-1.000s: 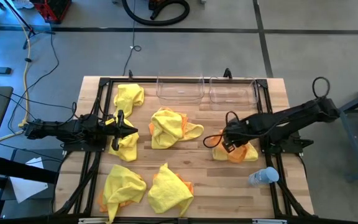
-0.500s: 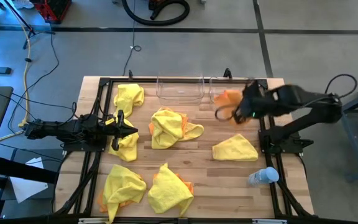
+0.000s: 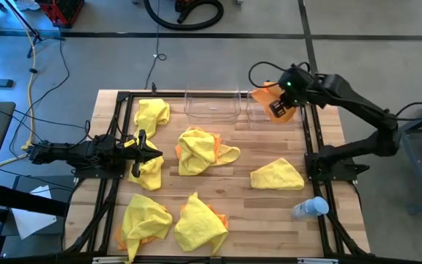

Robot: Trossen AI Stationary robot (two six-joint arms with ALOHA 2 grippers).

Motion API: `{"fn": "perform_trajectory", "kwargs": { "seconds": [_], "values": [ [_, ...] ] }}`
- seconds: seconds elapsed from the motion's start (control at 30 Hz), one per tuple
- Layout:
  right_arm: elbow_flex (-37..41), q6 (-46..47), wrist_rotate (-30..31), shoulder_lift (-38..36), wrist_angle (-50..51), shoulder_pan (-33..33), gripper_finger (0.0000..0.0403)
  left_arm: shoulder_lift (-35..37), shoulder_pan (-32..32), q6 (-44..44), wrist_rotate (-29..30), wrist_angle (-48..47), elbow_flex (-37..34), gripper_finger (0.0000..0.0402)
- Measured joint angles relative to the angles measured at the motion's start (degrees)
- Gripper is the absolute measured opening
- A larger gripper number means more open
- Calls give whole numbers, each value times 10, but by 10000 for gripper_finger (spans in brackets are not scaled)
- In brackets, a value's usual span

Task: Sort microfiber towel by color & place in baskets
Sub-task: Put the orange microfiber cloth into the right transparent bin

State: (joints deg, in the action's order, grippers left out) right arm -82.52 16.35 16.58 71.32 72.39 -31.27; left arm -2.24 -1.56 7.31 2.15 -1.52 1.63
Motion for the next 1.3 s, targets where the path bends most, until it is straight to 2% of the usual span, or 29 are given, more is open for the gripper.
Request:
{"fn": "perform_trajectory", "kwargs": {
  "seconds": [0.17,0.27,0.5,0.87,1.07,1.3],
  "values": [
    [95,-43,-6,4,-74,-60,0,0,0,0,0,0,0,1],
    [160,-48,-34,4,-141,-88,0,0,0,0,0,0,0,1],
    [269,0,-85,31,-267,-132,0,0,0,0,0,0,0,1],
    [277,94,-93,190,-288,-141,9,0,0,0,0,0,0,1],
    [277,109,-110,235,-317,-153,62,0,0,0,0,0,0,1],
    [275,111,-111,234,-305,-153,135,0,0,0,0,0,0,1]
  ]
}}
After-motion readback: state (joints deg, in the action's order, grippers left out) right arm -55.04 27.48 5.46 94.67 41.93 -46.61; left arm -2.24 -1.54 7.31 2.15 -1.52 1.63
